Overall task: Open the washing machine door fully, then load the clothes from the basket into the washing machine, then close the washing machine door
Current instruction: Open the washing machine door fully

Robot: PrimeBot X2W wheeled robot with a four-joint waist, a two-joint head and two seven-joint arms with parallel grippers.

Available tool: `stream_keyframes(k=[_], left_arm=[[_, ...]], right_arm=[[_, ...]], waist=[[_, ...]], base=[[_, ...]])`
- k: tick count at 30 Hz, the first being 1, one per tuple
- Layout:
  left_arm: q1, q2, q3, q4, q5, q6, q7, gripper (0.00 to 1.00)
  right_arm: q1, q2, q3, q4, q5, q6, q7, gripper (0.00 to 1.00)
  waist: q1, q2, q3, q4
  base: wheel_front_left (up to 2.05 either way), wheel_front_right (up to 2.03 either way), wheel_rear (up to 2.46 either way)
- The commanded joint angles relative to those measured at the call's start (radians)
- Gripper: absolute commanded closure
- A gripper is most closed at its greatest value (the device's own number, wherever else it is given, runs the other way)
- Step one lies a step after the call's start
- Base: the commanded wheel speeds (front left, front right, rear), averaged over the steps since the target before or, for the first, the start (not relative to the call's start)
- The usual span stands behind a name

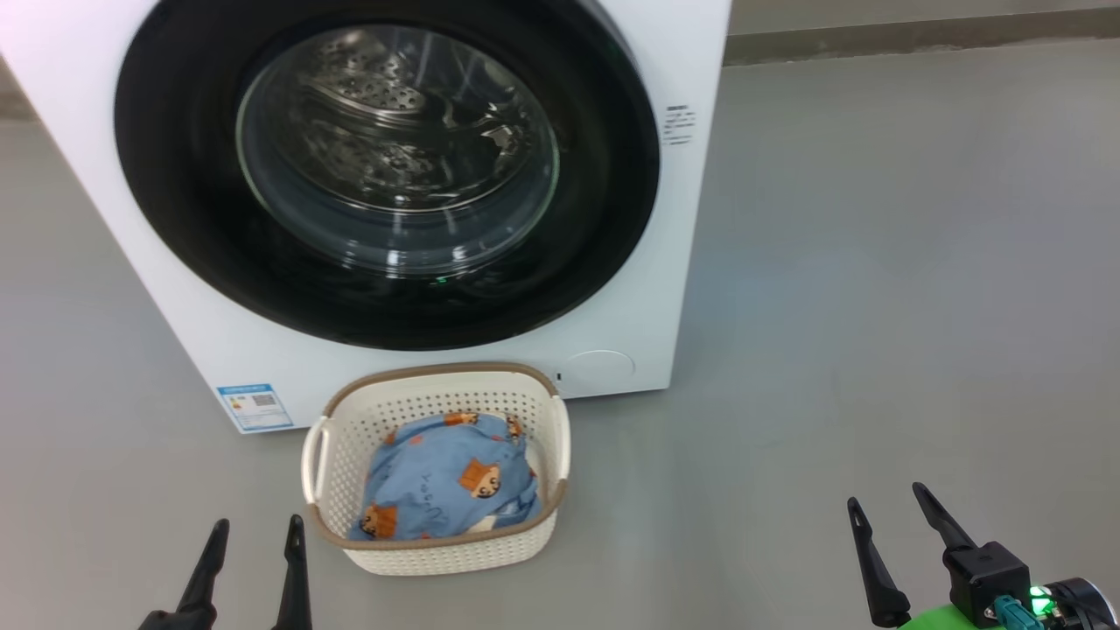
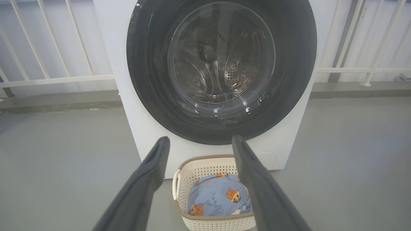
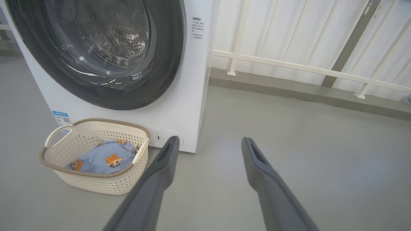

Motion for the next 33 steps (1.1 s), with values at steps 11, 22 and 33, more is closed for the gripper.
stream_keyframes(k=[11, 22, 33], left_arm=[[-0.021, 0.011, 0.036, -0.036, -0.020, 0.004, -0.013, 0.00], [-0.020, 0.011, 0.035, -0.037, -0.028, 0.010, -0.013, 0.00], [-0.016, 0.011, 0.036, -0.038, -0.034, 0.014, -0.013, 0.00]], right_arm=[[-0.011, -0.009, 0.027, -0.022, 0.023, 0.002, -0.012, 0.00], [-0.012, -0.009, 0.028, -0.030, 0.027, 0.002, -0.012, 0.00], [-0.015, -0.009, 0.031, -0.043, 0.040, 0.002, -0.012, 0.00]], waist=[[0.0000, 0.0000, 0.003, -0.004], [0.0000, 0.0000, 0.008, -0.001], [0.0000, 0.0000, 0.015, -0.003]], base=[[0.47, 0.89, -1.36], [0.04, 0.04, -0.08], [0.00, 0.00, 0.00]])
